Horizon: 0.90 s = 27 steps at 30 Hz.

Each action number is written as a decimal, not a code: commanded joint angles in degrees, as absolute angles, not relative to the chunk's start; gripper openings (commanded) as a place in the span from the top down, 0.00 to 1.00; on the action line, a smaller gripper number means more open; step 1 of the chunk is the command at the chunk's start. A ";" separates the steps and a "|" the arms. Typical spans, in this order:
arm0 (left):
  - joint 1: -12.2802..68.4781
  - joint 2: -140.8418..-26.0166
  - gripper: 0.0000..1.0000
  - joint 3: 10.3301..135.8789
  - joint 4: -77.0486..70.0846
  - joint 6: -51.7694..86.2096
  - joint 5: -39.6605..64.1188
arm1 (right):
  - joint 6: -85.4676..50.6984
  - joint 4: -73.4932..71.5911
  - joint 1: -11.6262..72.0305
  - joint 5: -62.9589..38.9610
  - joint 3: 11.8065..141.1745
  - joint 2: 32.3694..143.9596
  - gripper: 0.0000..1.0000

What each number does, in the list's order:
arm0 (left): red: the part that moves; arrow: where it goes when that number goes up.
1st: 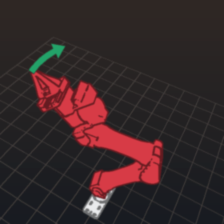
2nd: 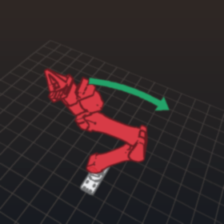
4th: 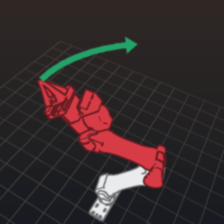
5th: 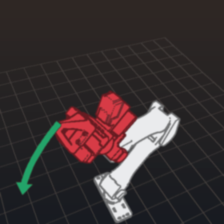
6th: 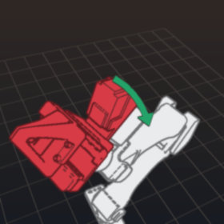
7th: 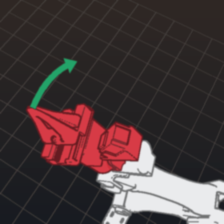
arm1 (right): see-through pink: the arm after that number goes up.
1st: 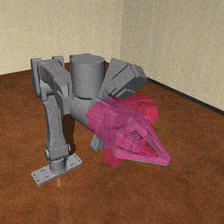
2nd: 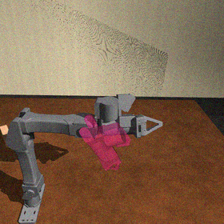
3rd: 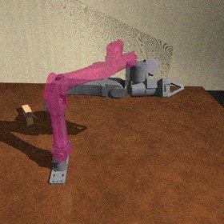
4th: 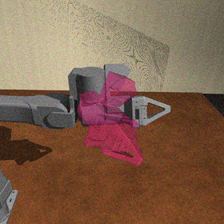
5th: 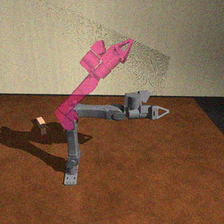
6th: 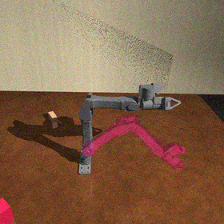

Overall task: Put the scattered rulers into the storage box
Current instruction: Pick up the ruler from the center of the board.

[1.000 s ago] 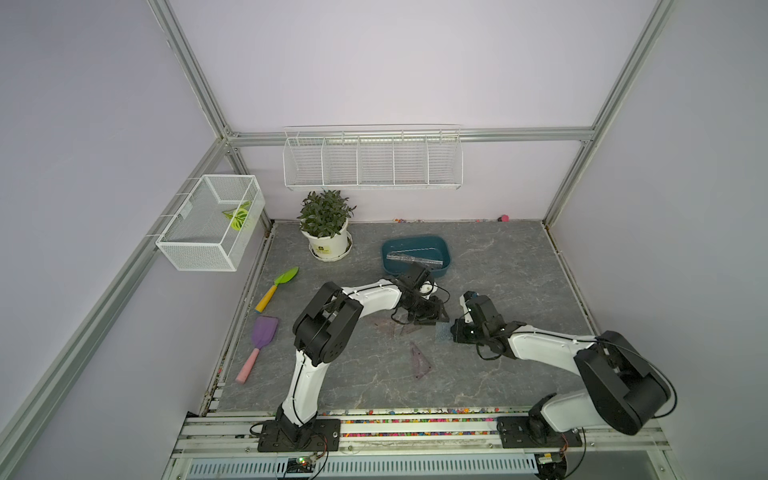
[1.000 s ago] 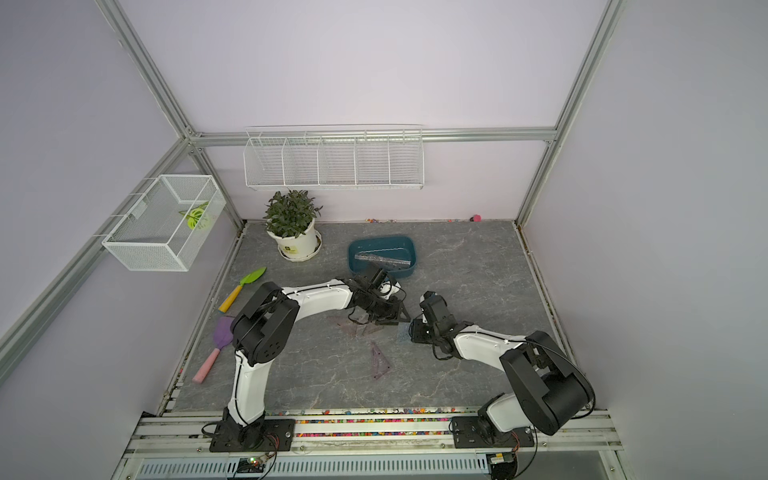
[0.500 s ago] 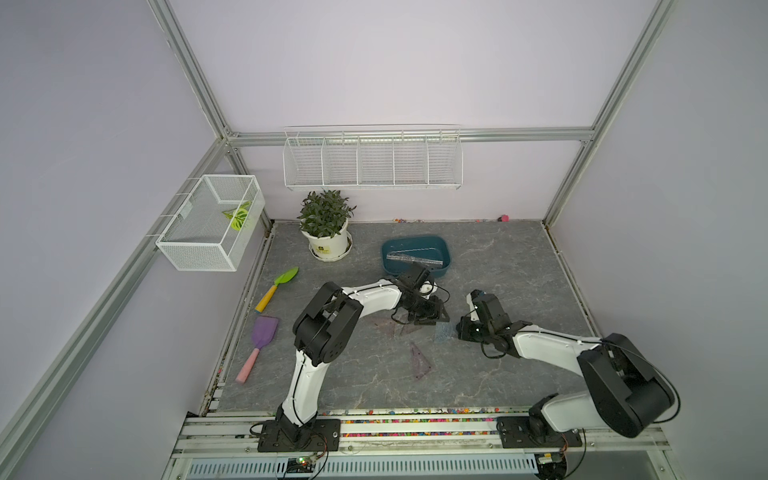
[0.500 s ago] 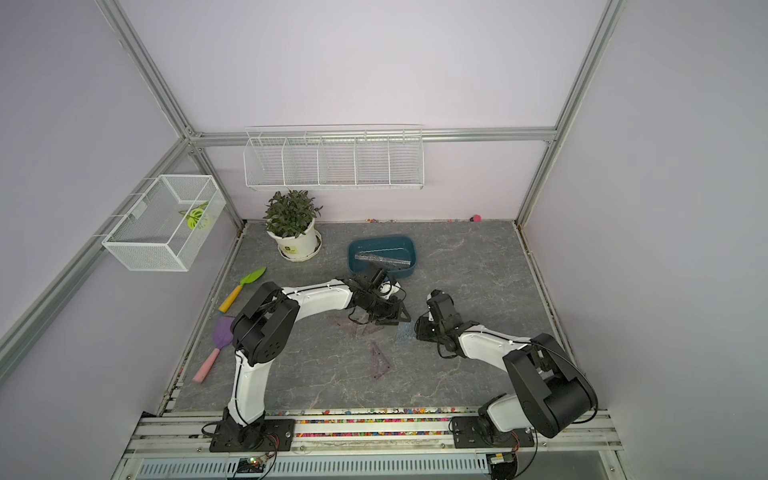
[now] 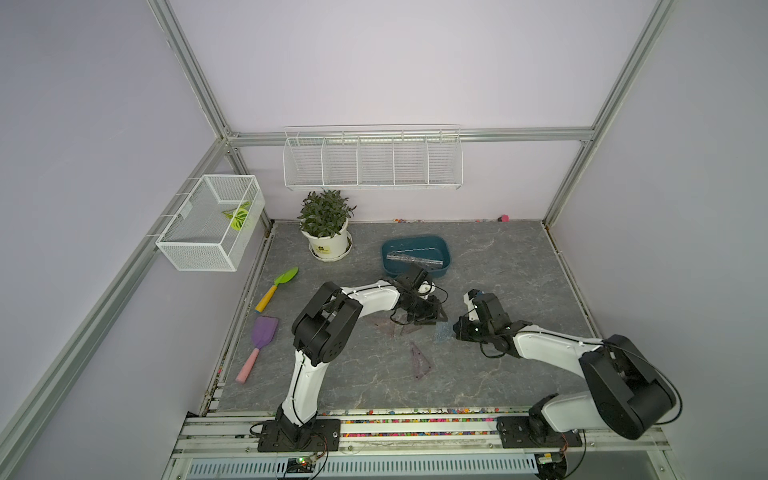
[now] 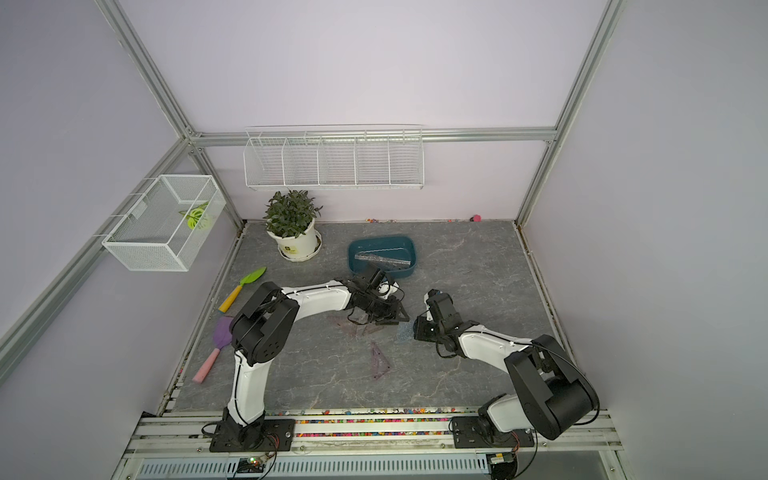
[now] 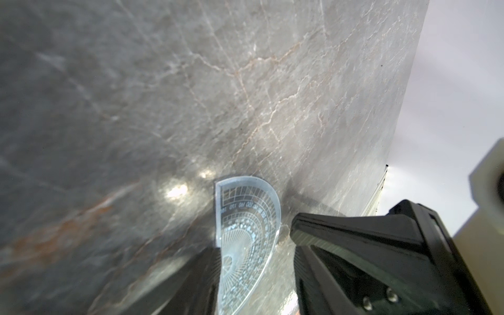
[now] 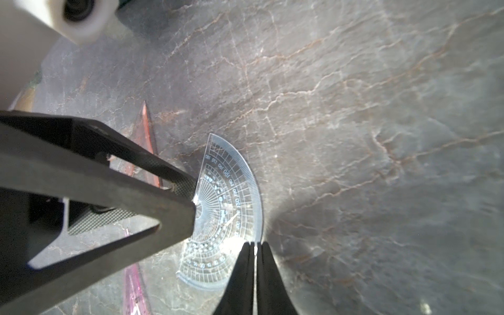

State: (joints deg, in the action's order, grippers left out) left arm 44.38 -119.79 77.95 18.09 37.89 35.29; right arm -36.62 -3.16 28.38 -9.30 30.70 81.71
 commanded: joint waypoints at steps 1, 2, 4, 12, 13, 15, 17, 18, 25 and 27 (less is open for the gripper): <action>43.89 -120.23 0.50 76.22 19.44 37.71 32.52 | -37.01 -4.04 29.09 -9.76 32.08 82.63 0.90; 43.86 -120.23 0.50 76.16 19.39 37.73 32.52 | -37.07 -4.04 29.09 -9.76 32.17 82.99 0.90; 43.86 -120.23 0.50 76.11 19.32 37.72 32.52 | -37.03 -4.39 29.14 -9.96 32.30 83.66 0.90; 43.68 -119.80 0.49 75.76 19.29 37.74 32.39 | -37.52 -5.87 29.54 -9.91 31.19 85.81 0.91; 43.49 -119.65 0.49 75.68 19.33 37.71 32.27 | -37.55 -6.05 29.53 -9.86 30.92 86.03 0.92; 43.11 -119.24 0.47 75.60 19.77 37.54 31.67 | -37.53 -6.06 29.60 -9.42 30.15 86.21 0.92; 42.57 -118.77 0.46 75.16 20.00 37.35 30.88 | -37.57 -6.02 29.53 -9.06 29.40 86.22 0.92; 42.21 -118.56 0.45 75.06 20.10 37.37 30.61 | -37.53 -6.06 29.55 -8.88 28.98 86.19 0.92; 42.01 -119.11 0.44 75.49 20.68 37.37 30.35 | -38.20 -6.64 29.58 -8.24 25.58 85.61 0.92; 41.99 -119.39 0.44 75.34 20.33 37.48 30.66 | -38.26 -6.33 29.54 -7.94 24.72 84.74 0.92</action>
State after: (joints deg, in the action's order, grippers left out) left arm 42.15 -118.50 76.69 17.82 37.89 33.85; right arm -37.47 -11.90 29.28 -9.50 27.94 84.40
